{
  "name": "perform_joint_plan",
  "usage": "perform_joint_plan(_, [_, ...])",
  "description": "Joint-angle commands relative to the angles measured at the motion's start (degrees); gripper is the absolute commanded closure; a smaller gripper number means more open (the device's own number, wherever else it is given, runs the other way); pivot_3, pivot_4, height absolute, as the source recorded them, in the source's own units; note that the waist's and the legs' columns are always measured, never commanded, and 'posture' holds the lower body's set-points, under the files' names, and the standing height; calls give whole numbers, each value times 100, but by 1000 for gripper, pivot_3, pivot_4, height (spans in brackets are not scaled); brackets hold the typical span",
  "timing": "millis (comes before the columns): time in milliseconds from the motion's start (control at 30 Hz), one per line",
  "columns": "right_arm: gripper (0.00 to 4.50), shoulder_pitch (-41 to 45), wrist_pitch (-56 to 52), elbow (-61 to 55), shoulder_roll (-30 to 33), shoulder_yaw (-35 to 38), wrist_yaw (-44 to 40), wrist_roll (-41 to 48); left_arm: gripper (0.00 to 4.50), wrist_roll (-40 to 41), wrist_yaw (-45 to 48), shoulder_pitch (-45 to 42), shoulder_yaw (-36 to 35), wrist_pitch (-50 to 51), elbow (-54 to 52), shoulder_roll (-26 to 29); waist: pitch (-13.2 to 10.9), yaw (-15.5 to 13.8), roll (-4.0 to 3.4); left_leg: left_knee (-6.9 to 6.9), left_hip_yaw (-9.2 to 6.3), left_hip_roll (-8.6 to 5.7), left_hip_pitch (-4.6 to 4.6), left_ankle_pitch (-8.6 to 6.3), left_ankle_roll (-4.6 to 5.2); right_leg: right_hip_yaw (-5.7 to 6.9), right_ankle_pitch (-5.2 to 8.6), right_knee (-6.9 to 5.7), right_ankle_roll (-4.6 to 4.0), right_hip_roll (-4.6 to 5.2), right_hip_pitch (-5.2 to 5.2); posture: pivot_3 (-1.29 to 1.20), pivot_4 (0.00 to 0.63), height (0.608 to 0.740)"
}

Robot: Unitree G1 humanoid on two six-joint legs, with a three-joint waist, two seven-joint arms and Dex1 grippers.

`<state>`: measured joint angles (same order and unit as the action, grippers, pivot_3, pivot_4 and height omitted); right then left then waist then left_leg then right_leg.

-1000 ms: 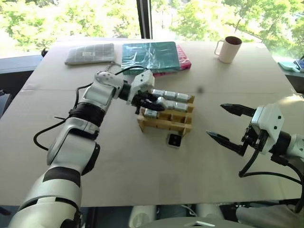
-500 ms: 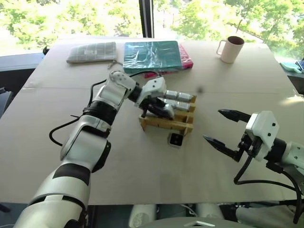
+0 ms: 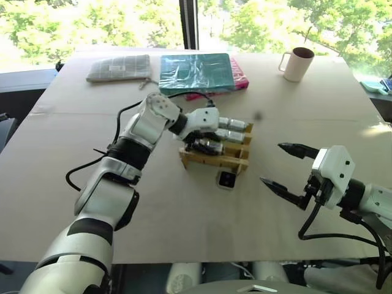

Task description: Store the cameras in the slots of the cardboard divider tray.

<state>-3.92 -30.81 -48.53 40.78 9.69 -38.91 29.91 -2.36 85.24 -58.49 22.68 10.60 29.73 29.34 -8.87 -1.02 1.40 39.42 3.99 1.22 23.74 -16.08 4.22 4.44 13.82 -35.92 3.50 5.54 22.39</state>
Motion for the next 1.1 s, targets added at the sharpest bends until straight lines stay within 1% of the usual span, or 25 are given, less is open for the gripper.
perform_joint_plan(33, [0,120,83,-103,30,-74,0,38,360,730,129,-32,-552,985,-968,70,-1,-1,0,0,-1,0,1,0,0,0,0,1,0,0,0,0,150,740])
perform_joint_plan(67, [0,141,75,-101,19,-116,9,33,33,915,179,-11,-661,1288,-1203,121,-1,1,1,0,-1,0,4,0,0,0,0,1,0,0,2,0,150,740])
perform_joint_plan(167, [0,318,148,-39,-113,-753,74,-256,33,1859,4,444,-1423,2746,-2476,499,1,62,-2,-1,-4,2,6,0,0,2,0,2,0,-1,3,0,150,740])
perform_joint_plan(233, [0,564,235,170,-228,-1300,99,-574,33,2307,-563,986,-2049,3470,-3242,562,3,88,-5,-5,-2,6,-4,1,-2,-10,1,1,0,-5,3,0,150,740])
perform_joint_plan(333, [0,987,363,675,-360,-1981,-71,-946,33,2654,-1481,1931,-2775,3984,-4261,496,7,148,-9,-7,-5,4,-20,2,-3,-20,1,-3,1,-4,-6,0,150,740])
perform_joint_plan(367, [0,1162,413,903,-421,-2203,-182,-1028,33,2854,-1759,2301,-3089,4161,-4540,394,6,148,-9,-3,-7,4,-27,2,-4,-20,0,-1,1,-4,-14,0,150,740])
perform_joint_plan(400, [0,1327,442,1105,-493,-2394,-286,-1074,33,2927,-1932,2685,-3289,4021,-4773,345,5,142,-6,-1,-6,3,-34,2,-4,-21,0,-2,1,-3,-24,0,150,740])
perform_joint_plan(467, [0,1652,463,1507,-634,-2731,-525,-1148,33,3180,-1907,3464,-3574,3766,-5205,397,1,142,0,-1,-6,3,-59,2,-4,-23,0,1,0,-3,-49,0,150,740])
perform_joint_plan(533, [0,1851,508,1787,-701,-2936,-682,-1258,33,3300,-1830,3942,-3645,3592,-5433,591,-2,112,2,-8,-4,4,-90,1,-5,-25,2,2,-2,1,-69,0,150,740])
perform_joint_plan(567, [0,1934,520,1926,-732,-3019,-767,-1285,33,3377,-1726,4185,-3754,3385,-5537,659,-2,86,2,-8,-6,3,-89,1,-6,-22,2,2,-3,2,-68,0,150,740])
perform_joint_plan(633, [0,2057,536,2177,-760,-3131,-907,-1342,33,3681,-1618,4590,-3988,3321,-5726,811,-3,75,-1,-9,-8,3,-91,2,-9,-20,1,1,-5,6,-68,0,150,740])
perform_joint_plan(733, [0,2142,579,2388,-738,-3229,-1128,-1392,33,3666,-1457,5279,-4203,2873,-5905,1082,-3,59,-3,-10,-7,2,-91,1,-11,-18,1,2,-6,13,-67,0,150,740])
perform_joint_plan(833, [0,2268,610,2799,-828,-3334,-1058,-1687,33,3752,-1584,5881,-4433,2669,-6001,1153,-3,70,-5,-19,0,0,-97,1,-12,-18,1,3,-7,19,-67,0,150,740])
perform_joint_plan(967, [0,2325,700,3105,-887,-3377,-1083,-1908,33,3917,-1763,6245,-4532,2520,-6160,1159,-4,33,-8,-21,0,0,-98,1,-13,-13,3,3,-9,22,-66,0,150,740])
perform_joint_plan(1033, [0,2348,653,3230,-951,-3359,-1025,-1996,33,3847,-1756,6392,-4496,2308,-6189,1214,-4,32,-8,-20,0,-2,-98,-12,-34,-13,3,3,-10,25,-67,0,150,740])
perform_joint_plan(1100, [0,2351,669,3311,-956,-3375,-1057,-2081,33,3802,-1766,6477,-4464,2146,-6159,1258,-3,36,-9,-20,2,-3,-98,-12,-35,-14,3,3,-10,25,-67,0,150,740])
